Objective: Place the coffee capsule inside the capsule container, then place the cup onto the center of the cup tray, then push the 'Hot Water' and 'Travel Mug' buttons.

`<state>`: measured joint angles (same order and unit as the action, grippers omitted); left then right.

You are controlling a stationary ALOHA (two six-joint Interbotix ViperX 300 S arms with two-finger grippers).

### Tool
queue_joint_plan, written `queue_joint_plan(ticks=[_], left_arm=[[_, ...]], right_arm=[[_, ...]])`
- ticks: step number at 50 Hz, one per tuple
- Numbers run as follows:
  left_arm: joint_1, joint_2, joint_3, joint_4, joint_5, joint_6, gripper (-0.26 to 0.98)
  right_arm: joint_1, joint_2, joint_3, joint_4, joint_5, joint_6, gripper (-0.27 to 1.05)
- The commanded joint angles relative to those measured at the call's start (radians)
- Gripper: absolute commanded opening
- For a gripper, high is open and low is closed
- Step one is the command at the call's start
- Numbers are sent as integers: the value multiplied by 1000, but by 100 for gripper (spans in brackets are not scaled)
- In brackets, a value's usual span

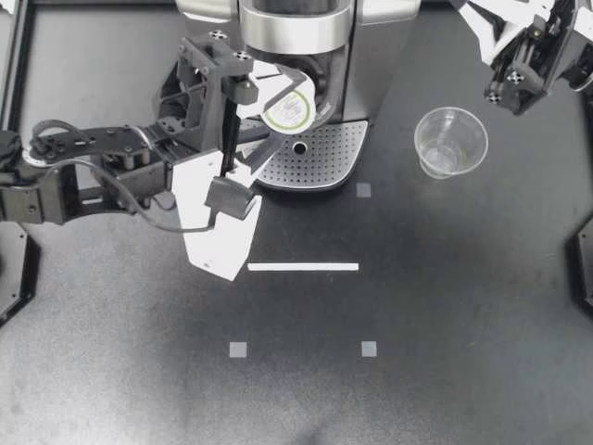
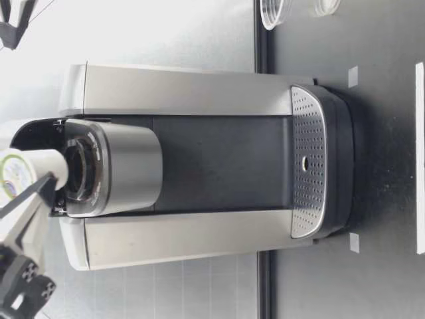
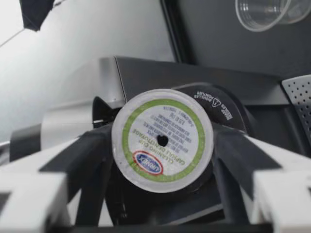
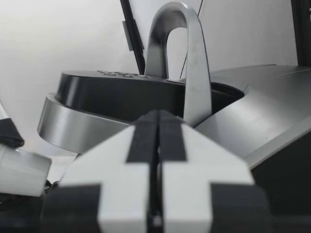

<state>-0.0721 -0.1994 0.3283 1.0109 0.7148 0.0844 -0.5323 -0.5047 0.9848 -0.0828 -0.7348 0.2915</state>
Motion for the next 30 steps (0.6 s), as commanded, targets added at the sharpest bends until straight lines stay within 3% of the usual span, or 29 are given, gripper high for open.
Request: queue_joint_plan(ticks=[1, 21, 30], left_arm=[[17, -8, -15, 6, 3, -8, 52], [48, 17, -11, 6, -9, -32, 54], [48, 17, -14, 8, -14, -37, 72]], right_arm=[[6, -11, -9, 0, -11, 2, 8], [6, -11, -9, 0, -12, 0, 8], [6, -3, -9, 0, -12, -2, 8]])
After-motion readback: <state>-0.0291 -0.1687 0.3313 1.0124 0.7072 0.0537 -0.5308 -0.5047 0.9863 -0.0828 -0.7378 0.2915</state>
